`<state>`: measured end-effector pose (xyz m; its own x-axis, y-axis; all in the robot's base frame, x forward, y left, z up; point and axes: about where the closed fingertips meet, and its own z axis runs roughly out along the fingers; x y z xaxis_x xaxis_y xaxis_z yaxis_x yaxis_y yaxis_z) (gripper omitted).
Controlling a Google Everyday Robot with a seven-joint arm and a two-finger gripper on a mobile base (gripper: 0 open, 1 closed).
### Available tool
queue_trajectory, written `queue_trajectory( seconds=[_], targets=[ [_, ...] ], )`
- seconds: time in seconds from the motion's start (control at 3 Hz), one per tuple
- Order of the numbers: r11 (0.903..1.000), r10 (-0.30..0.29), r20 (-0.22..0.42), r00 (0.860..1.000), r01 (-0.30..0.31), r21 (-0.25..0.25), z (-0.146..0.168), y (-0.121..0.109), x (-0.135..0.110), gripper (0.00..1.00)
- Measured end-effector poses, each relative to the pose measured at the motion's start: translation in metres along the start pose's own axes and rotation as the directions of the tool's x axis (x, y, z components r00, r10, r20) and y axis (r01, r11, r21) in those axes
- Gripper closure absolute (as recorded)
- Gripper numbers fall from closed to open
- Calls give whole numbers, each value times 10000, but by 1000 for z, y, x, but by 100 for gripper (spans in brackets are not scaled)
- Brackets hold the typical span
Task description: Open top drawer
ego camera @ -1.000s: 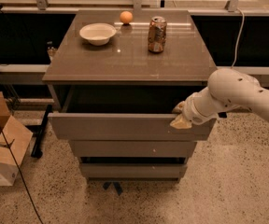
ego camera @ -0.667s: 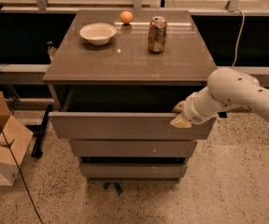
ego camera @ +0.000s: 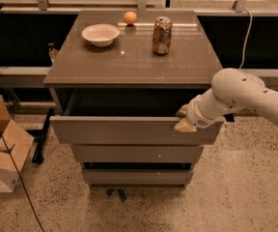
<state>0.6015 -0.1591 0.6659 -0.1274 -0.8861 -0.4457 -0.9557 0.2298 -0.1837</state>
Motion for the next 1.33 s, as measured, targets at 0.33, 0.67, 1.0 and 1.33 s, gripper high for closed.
queue_trajectory(
  seconds=[0.33,0.67,1.0,1.33],
  targets=[
    [10000,0,0,10000,0,0,0,0,0,12],
    [9979,-246,-276,9993,229,-599,5,11,2,0],
    [9859,-516,-1063,9930,337,-1636,12,28,10,18],
    [9746,-646,-1563,9856,286,-2220,10,42,18,42]
  ],
)
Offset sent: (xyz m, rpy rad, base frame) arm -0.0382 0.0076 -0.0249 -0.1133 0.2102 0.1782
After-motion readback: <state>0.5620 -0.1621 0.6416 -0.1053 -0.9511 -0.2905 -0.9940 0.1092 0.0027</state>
